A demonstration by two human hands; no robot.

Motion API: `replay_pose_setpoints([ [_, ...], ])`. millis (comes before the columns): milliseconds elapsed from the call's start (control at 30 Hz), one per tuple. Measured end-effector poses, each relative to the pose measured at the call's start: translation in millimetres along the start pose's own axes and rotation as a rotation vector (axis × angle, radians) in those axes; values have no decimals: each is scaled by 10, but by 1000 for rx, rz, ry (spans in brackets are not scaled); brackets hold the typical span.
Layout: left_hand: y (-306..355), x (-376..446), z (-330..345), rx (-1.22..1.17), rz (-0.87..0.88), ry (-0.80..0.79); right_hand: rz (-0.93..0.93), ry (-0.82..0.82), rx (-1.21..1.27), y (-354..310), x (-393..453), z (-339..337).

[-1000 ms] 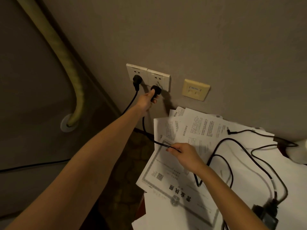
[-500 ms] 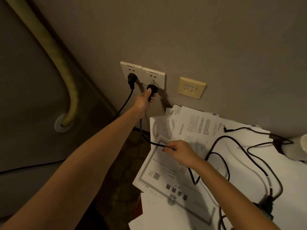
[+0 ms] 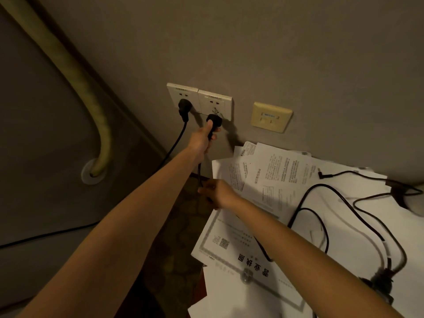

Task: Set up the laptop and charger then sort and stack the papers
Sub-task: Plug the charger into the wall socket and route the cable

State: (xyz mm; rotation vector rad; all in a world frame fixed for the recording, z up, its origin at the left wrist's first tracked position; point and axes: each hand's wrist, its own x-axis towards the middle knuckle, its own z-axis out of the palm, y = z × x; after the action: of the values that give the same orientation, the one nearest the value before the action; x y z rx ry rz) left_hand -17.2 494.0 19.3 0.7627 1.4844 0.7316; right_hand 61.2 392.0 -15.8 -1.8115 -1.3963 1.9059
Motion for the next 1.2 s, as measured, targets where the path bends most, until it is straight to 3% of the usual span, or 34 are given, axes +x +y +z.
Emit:
replay_pose_setpoints([
  [100, -27, 20, 8, -4, 25, 9, -2, 15, -82, 39, 44, -27],
  [300, -106, 68, -20, -155, 56, 84, -16, 56, 8, 146, 99, -35],
  [467, -90, 45, 7, 48, 84, -7, -37, 47, -12, 164, 121, -13],
  [700, -94, -37, 148, -133, 87, 55, -9, 68, -6, 251, 104, -34],
  [1200, -26, -10, 64, 3, 114, 112, -42, 80, -50, 197, 91, -103],
])
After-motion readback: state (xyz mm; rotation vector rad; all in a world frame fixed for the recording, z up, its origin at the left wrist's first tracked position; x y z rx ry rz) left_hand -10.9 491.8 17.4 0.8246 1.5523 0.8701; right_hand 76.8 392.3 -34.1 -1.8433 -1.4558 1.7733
